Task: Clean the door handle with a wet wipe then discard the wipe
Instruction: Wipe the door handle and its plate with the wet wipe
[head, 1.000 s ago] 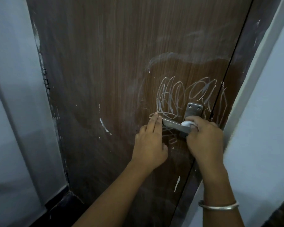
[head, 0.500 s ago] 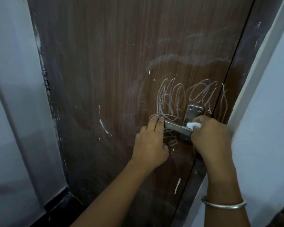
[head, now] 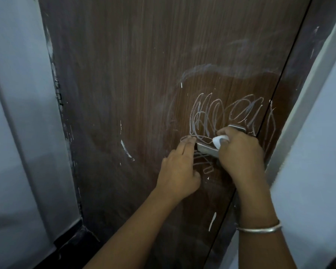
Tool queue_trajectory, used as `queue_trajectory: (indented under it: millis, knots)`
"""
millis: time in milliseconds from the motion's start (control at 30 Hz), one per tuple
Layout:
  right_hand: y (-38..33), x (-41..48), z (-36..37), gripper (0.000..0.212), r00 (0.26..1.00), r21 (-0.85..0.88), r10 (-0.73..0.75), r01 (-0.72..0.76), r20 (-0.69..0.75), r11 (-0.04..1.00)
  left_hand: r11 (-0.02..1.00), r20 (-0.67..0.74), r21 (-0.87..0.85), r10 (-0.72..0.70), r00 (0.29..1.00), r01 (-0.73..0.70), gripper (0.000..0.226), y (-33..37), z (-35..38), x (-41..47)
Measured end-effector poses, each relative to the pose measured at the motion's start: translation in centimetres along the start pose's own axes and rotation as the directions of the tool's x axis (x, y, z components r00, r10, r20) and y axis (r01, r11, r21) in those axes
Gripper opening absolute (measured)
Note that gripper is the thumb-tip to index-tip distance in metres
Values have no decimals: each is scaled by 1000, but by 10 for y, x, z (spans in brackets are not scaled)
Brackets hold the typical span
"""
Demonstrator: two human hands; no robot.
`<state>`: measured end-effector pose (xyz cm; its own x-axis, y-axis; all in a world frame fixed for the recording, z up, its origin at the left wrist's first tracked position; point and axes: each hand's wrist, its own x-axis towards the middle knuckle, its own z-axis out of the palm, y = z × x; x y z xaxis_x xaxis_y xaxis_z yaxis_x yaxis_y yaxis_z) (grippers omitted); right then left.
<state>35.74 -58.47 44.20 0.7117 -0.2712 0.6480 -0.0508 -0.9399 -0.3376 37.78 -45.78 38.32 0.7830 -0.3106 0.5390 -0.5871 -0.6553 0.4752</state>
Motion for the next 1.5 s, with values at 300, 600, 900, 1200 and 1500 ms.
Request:
queue_trajectory:
  millis: [300, 600, 900, 1200, 1500]
  knots:
    - [-32, 25, 31, 22, 969, 98, -71, 49, 236, 994, 984, 99, -167, -44, 994, 60, 96, -1, -2, -9]
    - [-40, 26, 41, 26, 952, -9, -10, 14, 306, 1000, 982, 124, -169, -59, 990, 80, 99, 2, -3, -7]
    - [-40, 33, 29, 32, 878, -63, -7, 42, 478, 997, 980, 149, -155, -99, 984, 122, 104, 0, -4, -7]
    - [-43, 45, 2, 14, 802, -137, -21, 128, 597, 982, 979, 187, -153, -104, 977, 134, 105, -6, -4, -6]
    - [-48, 47, 9, 21, 825, -126, 35, 44, 564, 991, 990, 172, -39, -125, 977, 134, 104, -4, -4, -6]
